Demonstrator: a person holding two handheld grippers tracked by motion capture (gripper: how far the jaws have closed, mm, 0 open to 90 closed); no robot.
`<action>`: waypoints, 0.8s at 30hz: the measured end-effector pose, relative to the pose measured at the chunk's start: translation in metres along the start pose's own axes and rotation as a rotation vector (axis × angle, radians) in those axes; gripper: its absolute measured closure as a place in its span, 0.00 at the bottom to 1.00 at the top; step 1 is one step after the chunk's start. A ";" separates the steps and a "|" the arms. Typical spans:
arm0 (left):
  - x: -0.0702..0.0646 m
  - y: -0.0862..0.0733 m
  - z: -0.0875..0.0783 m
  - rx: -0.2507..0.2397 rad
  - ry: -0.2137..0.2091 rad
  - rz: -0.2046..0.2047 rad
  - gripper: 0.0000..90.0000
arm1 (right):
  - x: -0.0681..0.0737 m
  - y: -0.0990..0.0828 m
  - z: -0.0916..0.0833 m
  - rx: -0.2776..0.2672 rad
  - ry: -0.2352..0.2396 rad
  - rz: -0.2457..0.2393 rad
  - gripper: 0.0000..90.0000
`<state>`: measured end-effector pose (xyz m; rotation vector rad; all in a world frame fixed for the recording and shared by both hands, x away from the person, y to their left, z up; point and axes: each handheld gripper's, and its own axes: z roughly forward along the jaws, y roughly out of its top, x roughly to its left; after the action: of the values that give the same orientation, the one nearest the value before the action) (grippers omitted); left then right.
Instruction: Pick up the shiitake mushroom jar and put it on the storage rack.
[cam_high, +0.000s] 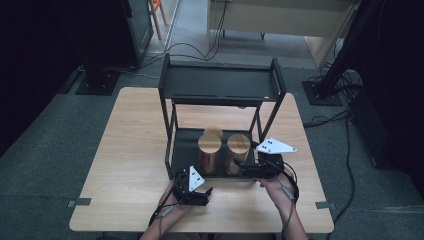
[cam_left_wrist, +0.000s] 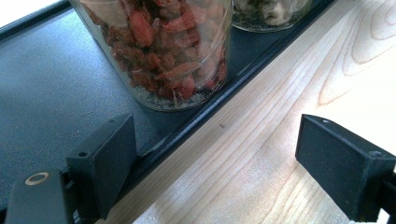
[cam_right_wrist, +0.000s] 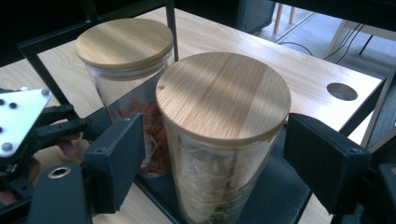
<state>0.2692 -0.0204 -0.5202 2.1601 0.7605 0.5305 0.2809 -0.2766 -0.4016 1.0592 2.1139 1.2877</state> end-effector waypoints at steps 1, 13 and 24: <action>0.000 0.000 0.000 0.000 0.000 0.000 0.14 | 0.001 0.000 -0.001 0.000 0.000 -0.001 0.23; 0.000 0.000 0.000 0.000 -0.001 0.000 0.14 | 0.004 -0.006 -0.007 -0.004 0.015 0.000 0.23; 0.000 0.000 0.000 0.001 -0.001 0.000 0.14 | 0.008 -0.007 -0.013 -0.011 0.028 -0.018 0.23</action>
<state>0.2692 -0.0202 -0.5201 2.1607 0.7603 0.5292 0.2641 -0.2788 -0.4016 1.0214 2.1292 1.3120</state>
